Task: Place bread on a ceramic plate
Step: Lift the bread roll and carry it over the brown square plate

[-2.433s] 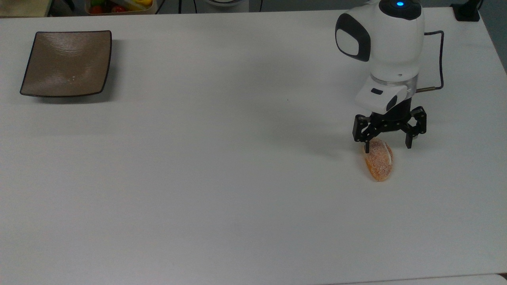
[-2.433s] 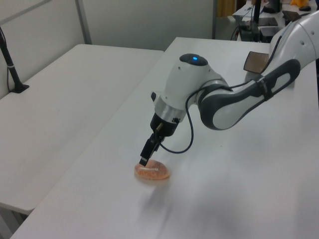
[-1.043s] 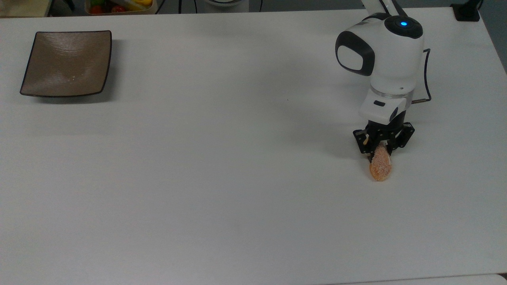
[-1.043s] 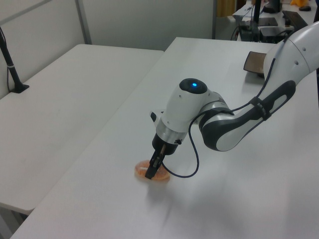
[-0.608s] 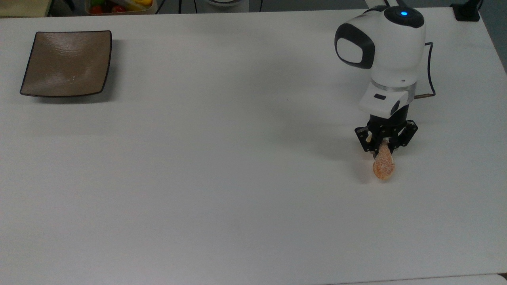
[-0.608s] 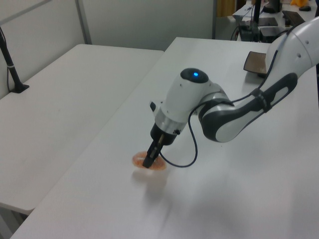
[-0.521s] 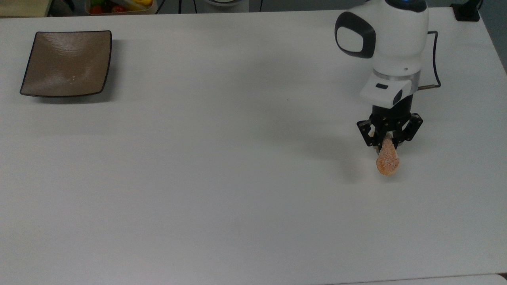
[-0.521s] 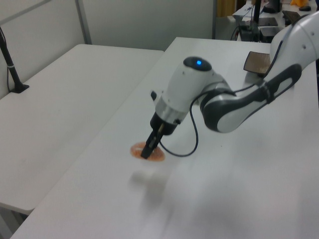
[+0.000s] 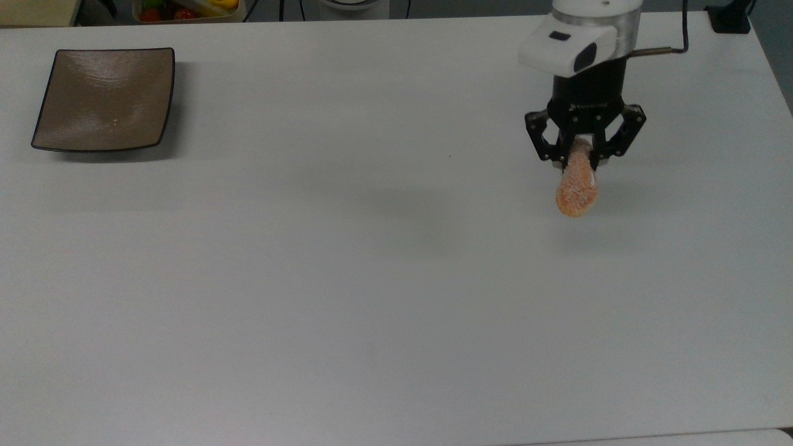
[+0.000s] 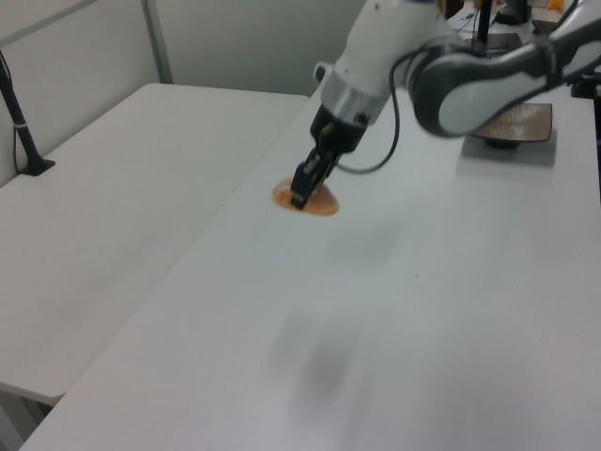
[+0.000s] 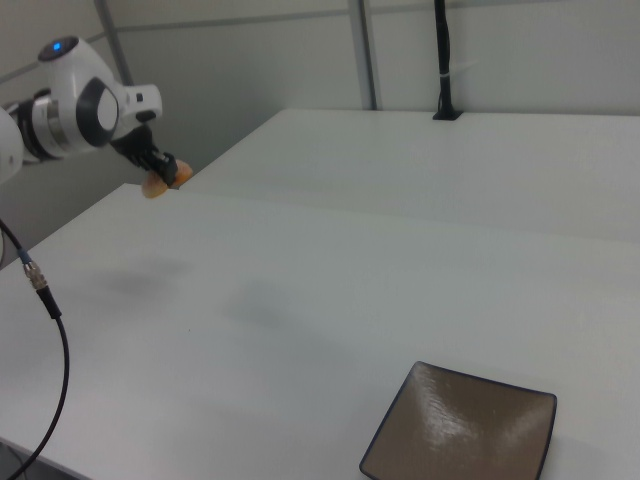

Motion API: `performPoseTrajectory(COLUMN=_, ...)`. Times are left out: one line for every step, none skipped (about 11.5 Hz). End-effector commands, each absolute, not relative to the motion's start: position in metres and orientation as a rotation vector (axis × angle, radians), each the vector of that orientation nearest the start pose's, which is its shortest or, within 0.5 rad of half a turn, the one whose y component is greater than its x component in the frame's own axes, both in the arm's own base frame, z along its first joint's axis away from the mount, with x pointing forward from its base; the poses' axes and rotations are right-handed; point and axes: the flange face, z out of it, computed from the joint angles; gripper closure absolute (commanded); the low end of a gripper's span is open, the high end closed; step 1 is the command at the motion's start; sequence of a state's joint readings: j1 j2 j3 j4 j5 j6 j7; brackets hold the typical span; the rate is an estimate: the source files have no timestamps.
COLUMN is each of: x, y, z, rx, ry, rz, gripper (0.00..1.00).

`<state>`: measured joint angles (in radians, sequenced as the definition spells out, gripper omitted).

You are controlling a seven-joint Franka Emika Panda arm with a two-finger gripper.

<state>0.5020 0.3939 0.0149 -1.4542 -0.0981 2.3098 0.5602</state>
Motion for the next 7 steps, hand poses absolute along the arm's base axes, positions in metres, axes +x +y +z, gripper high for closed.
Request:
performPoseTrajectory(x=0.594, y=0.289, z=0.562, rx=-2.947, ry=0.008, rz=-0.515, gripper=0.71)
performPoseTrajectory(x=0.58, y=0.264, z=0.577, rx=-2.941, ry=-0.052, rz=-0.469, gripper=0.69)
performPoseTrajectory(x=0.569, y=0.239, z=0.591, rx=-2.923, ry=-0.113, rz=-0.445, gripper=0.69)
performPoseTrajectory(x=0.563, y=0.209, z=0.596, rx=-2.933, ry=-0.163, rz=-0.376, gripper=0.69)
performPoseTrajectory(x=0.561, y=0.18, z=0.601, rx=-2.942, ry=-0.224, rz=-0.309, gripper=0.69)
performPoseTrajectory(x=0.558, y=0.151, z=0.609, rx=-2.932, ry=-0.274, rz=-0.275, gripper=0.69)
performPoseTrajectory(x=0.553, y=0.123, z=0.617, rx=-2.926, ry=-0.323, rz=-0.238, gripper=0.69)
